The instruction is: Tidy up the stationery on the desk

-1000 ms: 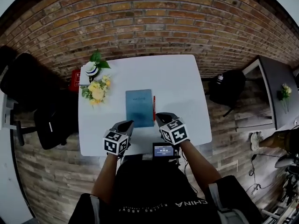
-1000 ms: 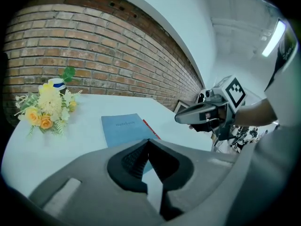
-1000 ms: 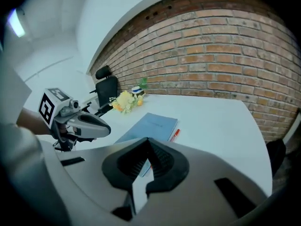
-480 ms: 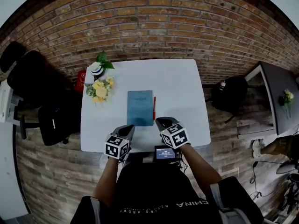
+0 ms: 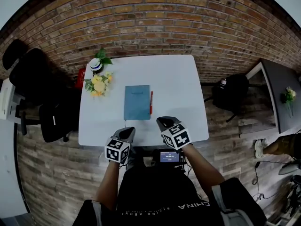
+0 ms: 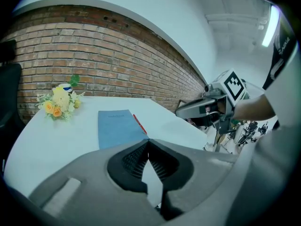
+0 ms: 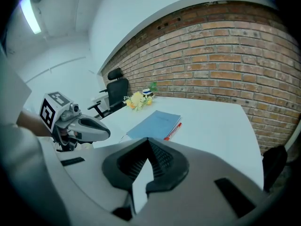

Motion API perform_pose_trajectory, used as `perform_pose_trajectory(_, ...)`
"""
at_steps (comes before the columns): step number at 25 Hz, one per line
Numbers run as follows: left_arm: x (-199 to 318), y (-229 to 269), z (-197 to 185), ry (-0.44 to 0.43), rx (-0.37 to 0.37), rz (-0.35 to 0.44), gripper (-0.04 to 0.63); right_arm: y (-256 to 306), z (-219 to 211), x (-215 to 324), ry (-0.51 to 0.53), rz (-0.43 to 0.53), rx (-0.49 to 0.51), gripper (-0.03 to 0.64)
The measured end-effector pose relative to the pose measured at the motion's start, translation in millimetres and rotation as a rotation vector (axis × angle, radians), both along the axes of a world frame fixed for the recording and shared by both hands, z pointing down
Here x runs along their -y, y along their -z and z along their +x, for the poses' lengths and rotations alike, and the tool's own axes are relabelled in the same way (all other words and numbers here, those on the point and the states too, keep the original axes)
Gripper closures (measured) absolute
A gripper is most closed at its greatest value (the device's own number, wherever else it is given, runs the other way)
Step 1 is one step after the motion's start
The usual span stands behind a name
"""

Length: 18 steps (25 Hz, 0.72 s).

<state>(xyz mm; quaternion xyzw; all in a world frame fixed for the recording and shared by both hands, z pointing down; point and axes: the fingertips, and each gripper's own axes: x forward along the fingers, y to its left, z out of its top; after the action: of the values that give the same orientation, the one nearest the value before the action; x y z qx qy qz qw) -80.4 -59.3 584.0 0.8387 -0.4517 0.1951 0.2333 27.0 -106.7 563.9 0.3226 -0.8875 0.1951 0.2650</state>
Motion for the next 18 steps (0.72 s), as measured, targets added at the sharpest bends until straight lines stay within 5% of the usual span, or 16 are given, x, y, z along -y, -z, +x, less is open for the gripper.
perform_pose_trajectory(18, -29, 3, 20, 0.01, 0.01, 0.052, 0.584, 6, 19, -33, -0.021, 0.021, 0.046, 0.607)
